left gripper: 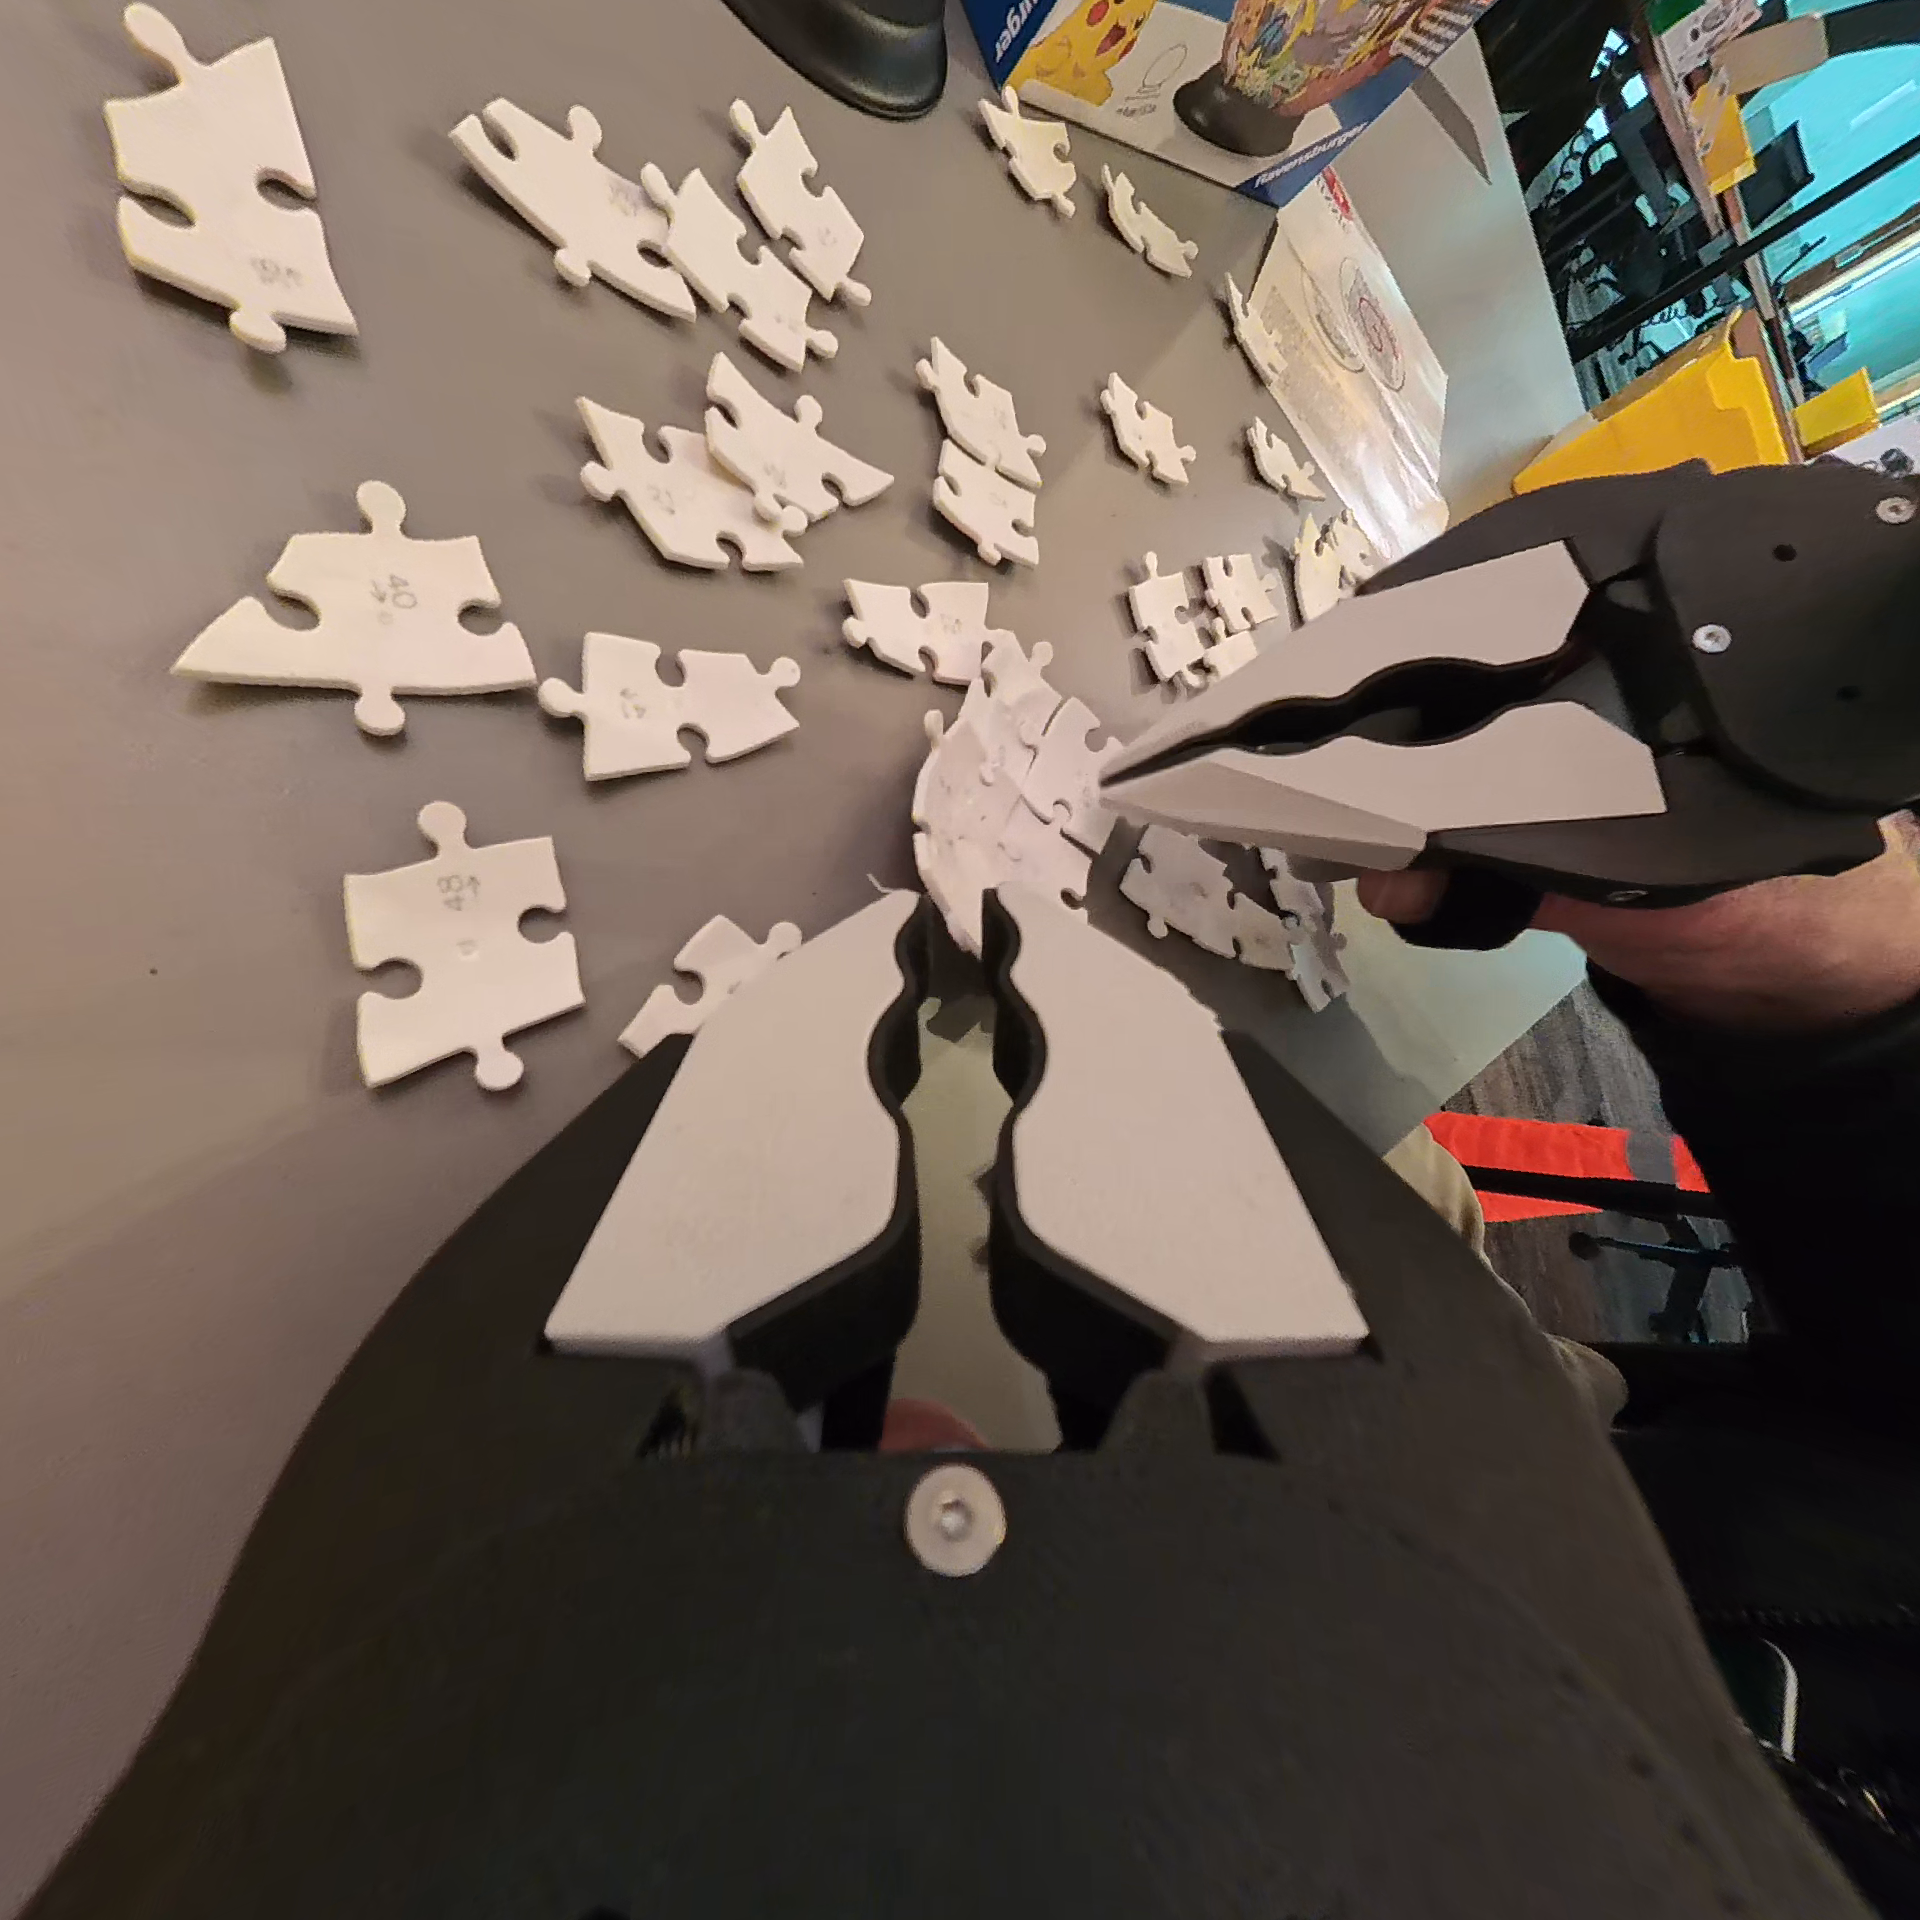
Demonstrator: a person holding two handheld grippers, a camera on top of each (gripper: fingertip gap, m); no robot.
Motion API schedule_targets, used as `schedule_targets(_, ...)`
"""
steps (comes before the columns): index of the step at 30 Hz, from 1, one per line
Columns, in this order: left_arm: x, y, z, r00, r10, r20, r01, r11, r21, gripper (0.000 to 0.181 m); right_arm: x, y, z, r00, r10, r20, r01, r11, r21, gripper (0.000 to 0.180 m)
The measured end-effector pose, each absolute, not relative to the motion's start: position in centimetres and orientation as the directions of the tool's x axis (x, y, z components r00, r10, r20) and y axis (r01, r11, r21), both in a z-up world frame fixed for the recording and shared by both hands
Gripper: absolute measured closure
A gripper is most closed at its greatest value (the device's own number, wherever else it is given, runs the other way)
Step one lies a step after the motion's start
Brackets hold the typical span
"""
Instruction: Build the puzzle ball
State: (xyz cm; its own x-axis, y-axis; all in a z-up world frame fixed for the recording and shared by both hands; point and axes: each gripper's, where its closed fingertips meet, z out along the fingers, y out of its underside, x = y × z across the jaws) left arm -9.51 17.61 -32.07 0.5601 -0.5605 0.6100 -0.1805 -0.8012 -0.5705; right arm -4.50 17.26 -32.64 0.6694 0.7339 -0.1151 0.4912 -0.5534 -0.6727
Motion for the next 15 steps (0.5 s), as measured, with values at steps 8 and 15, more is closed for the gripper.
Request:
schedule_targets(8, -9.3, 17.46, -31.95, 0.555, -0.562, 0.613, -0.18, -0.801, -0.572, 0.173, -4.49, 16.85, -33.74, 0.665, 0.736, -0.125, 0.513, -0.572, -0.64, 0.18)
schedule_targets(15, -9.11, 17.38, -31.87, 0.549, -0.567, 0.614, -0.183, -0.798, -0.574, 0.173, -4.55, 16.83, -33.8, 0.671, 0.724, -0.16, 0.512, -0.608, -0.607, 0.18)
